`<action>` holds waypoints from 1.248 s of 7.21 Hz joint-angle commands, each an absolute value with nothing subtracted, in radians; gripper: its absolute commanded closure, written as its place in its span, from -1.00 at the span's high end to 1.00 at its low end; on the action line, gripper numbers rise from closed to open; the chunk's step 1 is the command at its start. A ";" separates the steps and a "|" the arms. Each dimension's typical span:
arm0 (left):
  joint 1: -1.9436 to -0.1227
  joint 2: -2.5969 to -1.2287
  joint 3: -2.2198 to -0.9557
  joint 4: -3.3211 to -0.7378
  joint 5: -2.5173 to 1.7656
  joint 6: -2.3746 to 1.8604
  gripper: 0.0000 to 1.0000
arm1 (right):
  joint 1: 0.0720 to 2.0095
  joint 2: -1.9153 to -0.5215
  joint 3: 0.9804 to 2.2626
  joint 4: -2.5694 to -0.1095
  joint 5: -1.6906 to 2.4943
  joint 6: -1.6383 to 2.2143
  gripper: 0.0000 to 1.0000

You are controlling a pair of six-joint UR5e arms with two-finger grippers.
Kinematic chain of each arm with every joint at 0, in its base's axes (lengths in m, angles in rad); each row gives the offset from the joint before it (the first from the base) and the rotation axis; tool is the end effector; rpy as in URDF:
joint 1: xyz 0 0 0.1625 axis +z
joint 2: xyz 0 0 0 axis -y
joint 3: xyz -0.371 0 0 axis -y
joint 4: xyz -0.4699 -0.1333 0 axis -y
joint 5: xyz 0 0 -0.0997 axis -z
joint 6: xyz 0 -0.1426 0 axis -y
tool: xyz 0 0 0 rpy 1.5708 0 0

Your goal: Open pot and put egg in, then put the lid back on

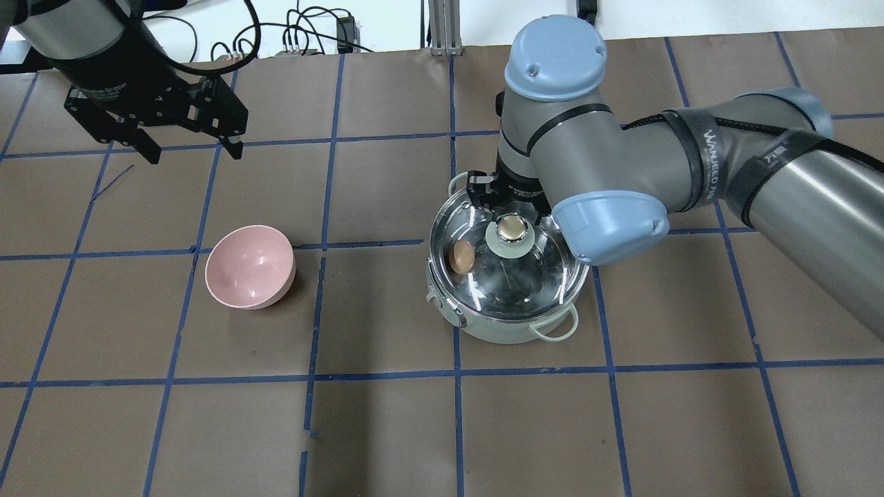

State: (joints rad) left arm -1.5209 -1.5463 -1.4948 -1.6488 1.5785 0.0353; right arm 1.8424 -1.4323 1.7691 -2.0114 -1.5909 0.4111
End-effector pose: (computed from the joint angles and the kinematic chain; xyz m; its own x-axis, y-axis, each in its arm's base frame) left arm -0.1040 -0.5672 0.4402 -0.9999 -0.0148 -0.0085 -0.0146 0.9996 -0.0222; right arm 0.2889 -0.5513 0.2432 -0.9900 0.1389 -0.0231 0.1405 0.9847 -0.1030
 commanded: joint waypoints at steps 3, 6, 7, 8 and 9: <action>-1.520 -1.546 -1.494 -1.648 1.585 0.035 0.99 | 1.679 -1.460 1.735 -2.006 -1.614 0.220 0.99; -1.523 -1.545 -1.494 -1.655 1.605 0.032 0.99 | 1.640 -1.521 1.723 -1.962 -1.614 0.199 1.00; -1.522 -1.545 -1.494 -1.655 1.605 0.032 0.99 | 1.640 -1.560 1.706 -1.891 -1.617 0.199 1.00; -1.522 -1.543 -1.494 -1.655 1.605 0.032 0.99 | 1.644 -1.572 1.680 -1.820 -1.618 0.199 1.00; -1.522 -1.543 -1.496 -1.655 1.603 0.032 0.99 | 1.647 -1.580 1.660 -1.745 -1.615 0.201 1.00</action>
State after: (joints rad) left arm -1.5219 -1.5437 -1.4944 -1.6551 1.6041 0.0324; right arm 1.6440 -1.5642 1.6855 -1.8333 -1.6167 0.2000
